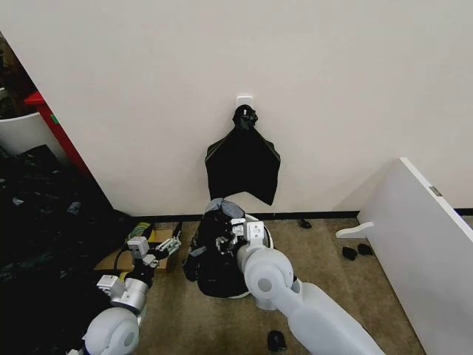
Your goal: Place the garbage bag over the trash bin.
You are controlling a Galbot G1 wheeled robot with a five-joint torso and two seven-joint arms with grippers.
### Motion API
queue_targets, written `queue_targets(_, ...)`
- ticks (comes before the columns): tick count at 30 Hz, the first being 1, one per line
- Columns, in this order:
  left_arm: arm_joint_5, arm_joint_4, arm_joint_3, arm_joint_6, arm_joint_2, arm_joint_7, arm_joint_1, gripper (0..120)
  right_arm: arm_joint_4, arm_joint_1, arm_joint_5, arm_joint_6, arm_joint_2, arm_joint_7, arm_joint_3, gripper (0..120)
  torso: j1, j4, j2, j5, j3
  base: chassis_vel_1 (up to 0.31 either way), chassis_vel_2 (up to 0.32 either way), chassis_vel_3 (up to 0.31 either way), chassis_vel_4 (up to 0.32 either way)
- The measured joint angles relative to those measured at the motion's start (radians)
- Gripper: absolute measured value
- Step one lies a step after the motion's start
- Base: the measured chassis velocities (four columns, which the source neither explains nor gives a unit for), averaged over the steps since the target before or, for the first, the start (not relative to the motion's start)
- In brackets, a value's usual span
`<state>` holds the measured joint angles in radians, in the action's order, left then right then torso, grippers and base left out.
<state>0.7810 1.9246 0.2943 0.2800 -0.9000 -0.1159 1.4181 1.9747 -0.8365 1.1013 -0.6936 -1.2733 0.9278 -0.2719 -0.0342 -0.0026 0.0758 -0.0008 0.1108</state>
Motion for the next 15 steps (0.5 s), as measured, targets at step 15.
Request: queue_targets(15,0.008,0.009,-0.018,-0.082,0.029,-0.007,-0.034,100,0.024,-0.027,-0.039,0.008,0.054,-0.054,0.031,0,0.0,0.0002,0.0,0.0002,0.0,0.0,0.0,0.0,0.0)
